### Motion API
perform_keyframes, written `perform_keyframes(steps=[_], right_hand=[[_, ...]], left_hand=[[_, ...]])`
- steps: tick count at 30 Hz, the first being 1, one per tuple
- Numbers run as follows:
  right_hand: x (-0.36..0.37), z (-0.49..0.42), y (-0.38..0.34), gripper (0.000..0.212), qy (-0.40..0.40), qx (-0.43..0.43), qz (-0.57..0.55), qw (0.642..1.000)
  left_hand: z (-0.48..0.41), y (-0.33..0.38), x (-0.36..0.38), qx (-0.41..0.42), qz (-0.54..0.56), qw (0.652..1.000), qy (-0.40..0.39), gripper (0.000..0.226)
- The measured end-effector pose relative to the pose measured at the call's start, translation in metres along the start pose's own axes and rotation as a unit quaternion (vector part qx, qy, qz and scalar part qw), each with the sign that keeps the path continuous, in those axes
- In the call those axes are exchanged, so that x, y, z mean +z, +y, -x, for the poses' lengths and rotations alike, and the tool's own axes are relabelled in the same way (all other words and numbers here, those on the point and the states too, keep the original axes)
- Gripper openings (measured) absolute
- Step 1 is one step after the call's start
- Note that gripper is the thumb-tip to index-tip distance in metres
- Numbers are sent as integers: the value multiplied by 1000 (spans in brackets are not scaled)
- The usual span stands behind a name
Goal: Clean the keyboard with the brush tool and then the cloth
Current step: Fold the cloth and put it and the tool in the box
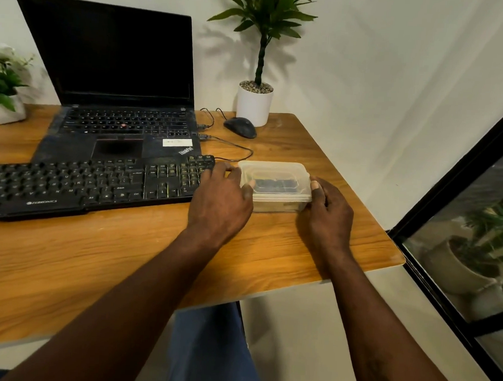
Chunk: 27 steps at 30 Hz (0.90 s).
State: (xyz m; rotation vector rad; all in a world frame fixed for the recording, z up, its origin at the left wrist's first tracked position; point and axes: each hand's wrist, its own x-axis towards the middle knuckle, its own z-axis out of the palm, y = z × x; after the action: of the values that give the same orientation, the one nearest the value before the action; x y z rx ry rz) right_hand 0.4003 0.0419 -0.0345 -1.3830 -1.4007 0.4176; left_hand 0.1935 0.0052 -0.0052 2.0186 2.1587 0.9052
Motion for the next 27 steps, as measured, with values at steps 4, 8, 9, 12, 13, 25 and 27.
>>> perform_keyframes(steps=[4,8,9,12,13,25,27], right_hand=[[0,1,-2,27,5,-5,-6,1000],[4,0,-1,37,-58,-28,11,998],[6,-2,-1,39,-57,-29,17,998],[14,-8,2,45,-45,-24,39,998],[16,-10,2,46,-45,-23,49,998],[20,-13,-1,62,-54,-37,164,984],[20,-13,-3,67,-32,-28,190,981]], left_hand=[[15,-3,3,10,9,998,68,51],[15,-8,8,24,-21,997,71,44],[11,-8,8,23,-31,997,69,45],[-2,-6,8,17,-50,997,52,46],[-5,-6,8,15,-52,997,49,46],[-5,-3,1,5,-52,998,22,61],[3,-6,-3,5,-51,999,13,70]])
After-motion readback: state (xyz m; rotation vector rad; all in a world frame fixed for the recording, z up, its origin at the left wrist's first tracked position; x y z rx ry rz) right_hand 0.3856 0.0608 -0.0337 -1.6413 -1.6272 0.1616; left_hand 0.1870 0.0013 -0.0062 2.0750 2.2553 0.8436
